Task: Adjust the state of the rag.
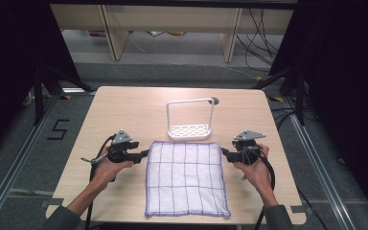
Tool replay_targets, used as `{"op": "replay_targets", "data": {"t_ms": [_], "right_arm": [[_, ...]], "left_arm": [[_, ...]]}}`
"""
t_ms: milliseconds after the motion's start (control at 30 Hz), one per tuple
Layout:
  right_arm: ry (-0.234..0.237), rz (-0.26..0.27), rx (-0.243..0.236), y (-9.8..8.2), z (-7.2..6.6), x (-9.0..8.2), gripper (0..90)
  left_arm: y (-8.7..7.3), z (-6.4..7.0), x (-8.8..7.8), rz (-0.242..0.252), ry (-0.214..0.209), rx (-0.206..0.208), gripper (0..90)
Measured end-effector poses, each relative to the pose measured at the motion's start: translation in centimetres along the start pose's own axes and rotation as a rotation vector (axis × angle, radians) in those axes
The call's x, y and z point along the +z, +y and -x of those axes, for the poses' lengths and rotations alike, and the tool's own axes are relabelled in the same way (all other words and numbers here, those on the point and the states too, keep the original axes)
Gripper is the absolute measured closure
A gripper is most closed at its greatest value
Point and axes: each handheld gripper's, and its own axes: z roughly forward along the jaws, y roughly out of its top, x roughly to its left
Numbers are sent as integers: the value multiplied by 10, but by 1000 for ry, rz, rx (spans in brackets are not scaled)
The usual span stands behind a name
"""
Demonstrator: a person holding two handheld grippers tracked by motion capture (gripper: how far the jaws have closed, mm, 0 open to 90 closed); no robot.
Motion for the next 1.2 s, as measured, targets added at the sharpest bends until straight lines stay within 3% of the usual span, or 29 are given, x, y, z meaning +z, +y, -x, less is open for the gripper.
{"op": "replay_targets", "data": {"t_ms": [100,133,233,333,500,567,700,733,800,900,933,1100,1200], "right_arm": [[10,-24,8,10,0,12,455],[21,-40,20,13,0,15,453],[43,-44,36,20,-1,29,451],[38,-63,11,23,-1,39,450],[39,-77,18,25,0,45,455],[39,-77,21,26,2,47,468],[32,-88,15,25,5,50,482],[40,-93,-6,24,7,54,499],[35,-119,17,24,5,57,503],[29,-108,19,22,2,64,508],[36,-135,0,23,3,64,509],[43,-162,4,21,0,76,528],[54,-162,-6,20,-1,78,586]], "left_arm": [[2,-2,7,-9,-2,-7,393],[3,-3,11,-35,-10,4,385],[4,-2,19,-23,6,-13,367],[6,-5,25,-44,-2,-7,358],[11,-7,32,-43,10,-7,353],[15,-10,37,-33,0,-26,362],[17,-9,42,-38,0,-8,377],[19,-7,46,-49,4,7,378],[19,-6,49,-51,13,27,389],[19,-6,54,-72,17,46,406],[18,-6,57,-85,16,45,406],[17,-5,63,-115,4,89,486],[18,-3,64,-118,-12,111,578]]}}
